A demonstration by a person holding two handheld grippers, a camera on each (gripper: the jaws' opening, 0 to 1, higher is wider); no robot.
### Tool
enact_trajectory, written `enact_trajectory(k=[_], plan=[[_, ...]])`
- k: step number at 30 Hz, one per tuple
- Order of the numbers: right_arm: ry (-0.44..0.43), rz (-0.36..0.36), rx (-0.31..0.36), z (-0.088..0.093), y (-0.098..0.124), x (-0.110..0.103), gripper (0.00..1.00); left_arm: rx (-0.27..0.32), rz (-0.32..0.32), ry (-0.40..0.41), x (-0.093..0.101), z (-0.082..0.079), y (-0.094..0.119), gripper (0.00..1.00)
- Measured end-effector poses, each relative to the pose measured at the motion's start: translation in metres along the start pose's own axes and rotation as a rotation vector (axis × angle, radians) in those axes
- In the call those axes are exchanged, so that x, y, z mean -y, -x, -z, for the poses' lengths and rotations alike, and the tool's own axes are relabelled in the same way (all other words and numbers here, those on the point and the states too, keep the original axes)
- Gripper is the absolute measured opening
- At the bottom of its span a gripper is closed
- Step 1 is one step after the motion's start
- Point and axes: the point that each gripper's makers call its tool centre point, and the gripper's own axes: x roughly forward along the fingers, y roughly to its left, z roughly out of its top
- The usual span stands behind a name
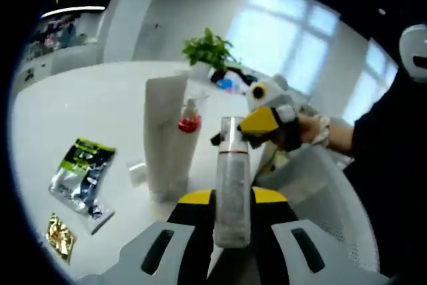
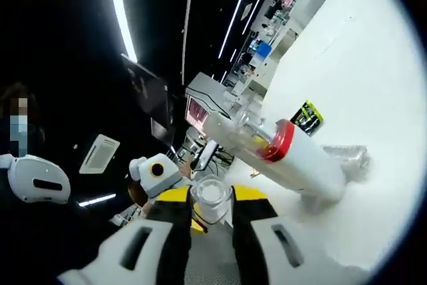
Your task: Arrange the skincare products in the storage area until every visible bottle or jar stands upright without overlapping.
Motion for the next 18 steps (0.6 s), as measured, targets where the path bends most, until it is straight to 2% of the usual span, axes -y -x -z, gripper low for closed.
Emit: enact_trajectory(k=[7,9,11,14,18], plan=[[0.085,0.058,-0.049,-0.001,-0.003,-0.003,0.21,-0.023,-0.009,-0.017,-0.001,0.003,-0.002,0.18],[0.121,0.073,-0.07,0.0,-0.005,-0.004,0.21,-0.04,-0.033,-0.042,-0.005,0.005,-0.003,0.25],[0.158,0.09,-0.086,0.001,-0.007,-0.005,0.21,-0.077,-0.088,-0.089,-0.014,0.009,-0.002,0.31],[0.222,0.127,-0.104,0.001,-0.008,-0.003,0.2,-0.084,-0.088,-0.097,-0.013,0.009,-0.002,0.28],[0.304,0.164,-0.158,0.005,-0.011,-0.001,0.2,-0.1,-0.094,-0.111,-0.015,0.009,-0.003,0.3]])
